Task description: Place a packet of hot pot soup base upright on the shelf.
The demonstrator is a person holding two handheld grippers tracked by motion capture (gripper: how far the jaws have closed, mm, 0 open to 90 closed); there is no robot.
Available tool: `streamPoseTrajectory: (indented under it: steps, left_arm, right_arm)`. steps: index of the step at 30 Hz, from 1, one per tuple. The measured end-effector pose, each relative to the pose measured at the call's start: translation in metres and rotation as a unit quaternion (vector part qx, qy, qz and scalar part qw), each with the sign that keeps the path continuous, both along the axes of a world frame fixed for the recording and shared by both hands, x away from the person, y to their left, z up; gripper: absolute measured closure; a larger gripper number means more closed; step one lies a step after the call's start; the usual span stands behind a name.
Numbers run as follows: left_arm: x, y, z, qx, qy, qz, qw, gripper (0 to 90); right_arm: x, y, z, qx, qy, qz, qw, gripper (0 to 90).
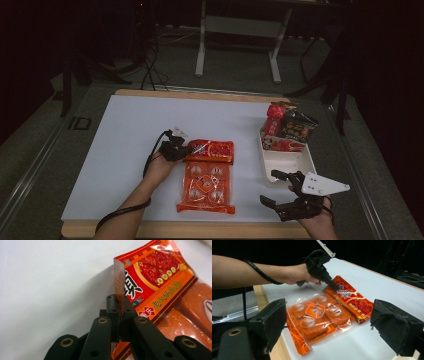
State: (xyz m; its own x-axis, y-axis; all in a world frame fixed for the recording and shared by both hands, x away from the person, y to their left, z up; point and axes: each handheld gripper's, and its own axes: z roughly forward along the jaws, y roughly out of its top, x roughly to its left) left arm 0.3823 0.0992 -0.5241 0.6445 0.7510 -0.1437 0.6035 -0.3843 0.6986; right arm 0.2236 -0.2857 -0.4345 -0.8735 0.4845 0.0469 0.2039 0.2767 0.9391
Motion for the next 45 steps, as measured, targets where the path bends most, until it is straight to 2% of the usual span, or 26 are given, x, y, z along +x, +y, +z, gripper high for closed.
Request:
streamPoseTrajectory:
  steps: [6, 8, 9, 11, 14, 21, 24, 27, 29, 31, 33, 34, 37, 41, 45]
  left_arm:
    - [-0.006, -0.001, 0.014, -0.008, -0.021, 0.003, 0.9997, 89.8]
    - [-0.009, -0.001, 0.023, -0.02, -0.033, 0.003, 0.9993, 89.9]
    - [-0.01, -0.001, 0.027, -0.026, -0.035, 0.001, 0.999, 89.9]
    - [-0.013, -0.001, 0.034, -0.029, -0.045, -0.002, 0.9986, 89.9]
    - [-0.018, -0.001, 0.043, -0.037, -0.056, -0.006, 0.9977, 89.9]
    - [-0.031, 0.001, 0.062, -0.054, -0.077, -0.018, 0.9954, 90.0]
    - [-0.036, 0.001, 0.069, -0.058, -0.086, -0.025, 0.9943, 90.0]
    - [-0.04, 0.0, 0.075, -0.058, -0.094, -0.029, 0.9934, 90.0]
    - [-0.042, -0.001, 0.078, -0.057, -0.097, -0.032, 0.9931, 90.0]
    - [-0.045, -0.001, 0.081, -0.061, -0.102, -0.035, 0.9923, 90.0]
    - [-0.048, -0.002, 0.085, -0.064, -0.106, -0.039, 0.9915, 90.0]
    - [-0.049, -0.002, 0.087, -0.068, -0.107, -0.041, 0.9911, 90.0]
    - [-0.054, -0.004, 0.092, -0.066, -0.116, -0.046, 0.9899, 90.0]
    - [-0.058, -0.005, 0.096, -0.071, -0.123, -0.052, 0.9885, 90.0]
    - [-0.068, -0.005, 0.103, -0.089, -0.14, -0.067, 0.9839, 90.0]
  right_arm:
    - [0.001, -0.001, -0.001, 0.0, -0.001, -0.013, 0.9999, 12.3]
    - [0.001, -0.002, 0.0, 0.005, -0.001, -0.019, 0.9998, 11.2]
    - [0.001, -0.003, 0.001, 0.007, 0.002, -0.012, 0.9999, 10.4]
    - [0.003, -0.005, 0.001, 0.008, 0.006, -0.016, 0.9998, 10.5]
    - [0.004, -0.007, 0.001, 0.008, -0.009, -0.016, 0.9998, 13.7]
    - [0.005, -0.006, 0.006, 0.001, -0.032, -0.015, 0.9994, 13.0]
    - [0.004, -0.005, 0.01, 0.006, -0.025, -0.02, 0.9995, 12.5]
    - [0.005, -0.005, 0.013, -0.008, -0.011, -0.03, 0.9995, 12.4]
    - [0.005, -0.005, 0.014, 0.0, -0.001, -0.033, 0.9995, 11.0]
    - [0.005, -0.005, 0.014, 0.002, -0.003, -0.039, 0.9992, 10.3]
    - [0.005, -0.005, 0.015, 0.01, 0.005, -0.03, 0.9995, 10.1]
    - [0.006, -0.005, 0.015, 0.01, 0.006, -0.035, 0.9993, 10.1]
    - [0.008, -0.006, 0.015, 0.014, 0.01, -0.041, 0.999, 10.2]
    - [0.009, -0.006, 0.015, 0.012, 0.006, -0.045, 0.9989, 10.2]
    - [0.01, -0.006, 0.018, 0.015, 0.003, -0.053, 0.9985, 10.6]
